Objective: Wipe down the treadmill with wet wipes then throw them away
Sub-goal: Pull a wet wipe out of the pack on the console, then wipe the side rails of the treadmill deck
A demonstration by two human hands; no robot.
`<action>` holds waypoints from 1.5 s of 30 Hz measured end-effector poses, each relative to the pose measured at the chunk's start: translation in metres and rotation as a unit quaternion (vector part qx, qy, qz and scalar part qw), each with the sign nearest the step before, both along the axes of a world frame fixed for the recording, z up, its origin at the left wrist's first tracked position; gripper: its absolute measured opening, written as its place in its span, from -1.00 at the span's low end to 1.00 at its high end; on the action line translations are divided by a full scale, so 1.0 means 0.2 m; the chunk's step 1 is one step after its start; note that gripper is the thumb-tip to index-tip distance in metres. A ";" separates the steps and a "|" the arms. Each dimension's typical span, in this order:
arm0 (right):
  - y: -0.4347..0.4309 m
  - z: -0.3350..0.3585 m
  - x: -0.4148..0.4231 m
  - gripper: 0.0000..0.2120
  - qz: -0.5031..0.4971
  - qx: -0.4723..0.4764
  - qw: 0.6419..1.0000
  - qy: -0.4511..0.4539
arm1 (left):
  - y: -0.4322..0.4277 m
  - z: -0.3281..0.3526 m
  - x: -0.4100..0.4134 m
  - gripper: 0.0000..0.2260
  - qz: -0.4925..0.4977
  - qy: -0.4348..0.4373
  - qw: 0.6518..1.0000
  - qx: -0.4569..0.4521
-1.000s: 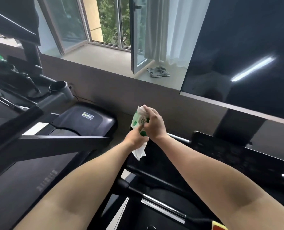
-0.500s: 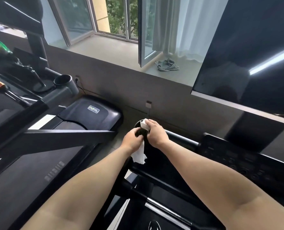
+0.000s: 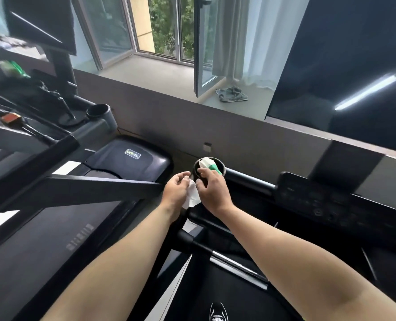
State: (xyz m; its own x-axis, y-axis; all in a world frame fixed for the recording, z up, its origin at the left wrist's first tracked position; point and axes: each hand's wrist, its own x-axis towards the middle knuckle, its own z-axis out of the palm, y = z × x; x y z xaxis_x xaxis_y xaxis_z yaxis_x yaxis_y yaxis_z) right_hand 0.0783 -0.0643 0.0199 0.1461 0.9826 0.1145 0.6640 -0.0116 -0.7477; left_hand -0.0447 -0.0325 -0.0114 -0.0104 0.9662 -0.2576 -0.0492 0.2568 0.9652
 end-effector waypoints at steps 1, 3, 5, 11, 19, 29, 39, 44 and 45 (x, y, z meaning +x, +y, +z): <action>-0.04 0.01 -0.02 -0.65 0.000 -0.007 1.000 -0.004 | -0.03 0.01 -0.01 -0.87 0.000 -0.017 1.000 -0.004; -0.14 0.02 -0.05 -0.63 0.004 -0.052 0.997 0.054 | -0.11 0.02 -0.03 -0.88 -0.004 -0.034 0.999 -0.008; -0.23 0.02 -0.07 -0.64 0.004 -0.099 0.988 0.122 | -0.19 0.03 -0.06 -0.87 -0.001 -0.032 0.999 0.002; -0.51 -0.04 -0.09 -0.88 -0.007 -0.103 0.990 0.093 | -0.51 0.04 -0.10 -0.94 -0.056 0.058 0.993 0.082; -0.91 -0.09 -0.16 -0.86 -0.022 -0.139 0.979 0.147 | -0.93 0.00 -0.31 -0.69 -0.184 0.165 0.966 0.076; -1.49 -0.17 -0.37 -0.80 0.105 -0.148 0.980 0.083 | -1.69 -0.05 -0.48 -0.89 0.003 0.170 0.985 0.028; -1.94 -0.17 -0.93 -0.88 0.186 -0.182 0.962 0.085 | -2.29 -0.08 -0.94 -0.88 0.147 0.166 0.975 -0.014; -2.26 -0.29 -1.26 -0.81 0.266 -0.208 0.941 0.031 | -2.75 -0.21 -1.29 -0.92 0.146 0.175 0.972 -0.063; -2.34 -0.33 -1.33 -0.82 0.281 -0.220 0.934 0.013 | -2.85 -0.24 -1.36 -0.92 0.143 0.183 0.970 -0.077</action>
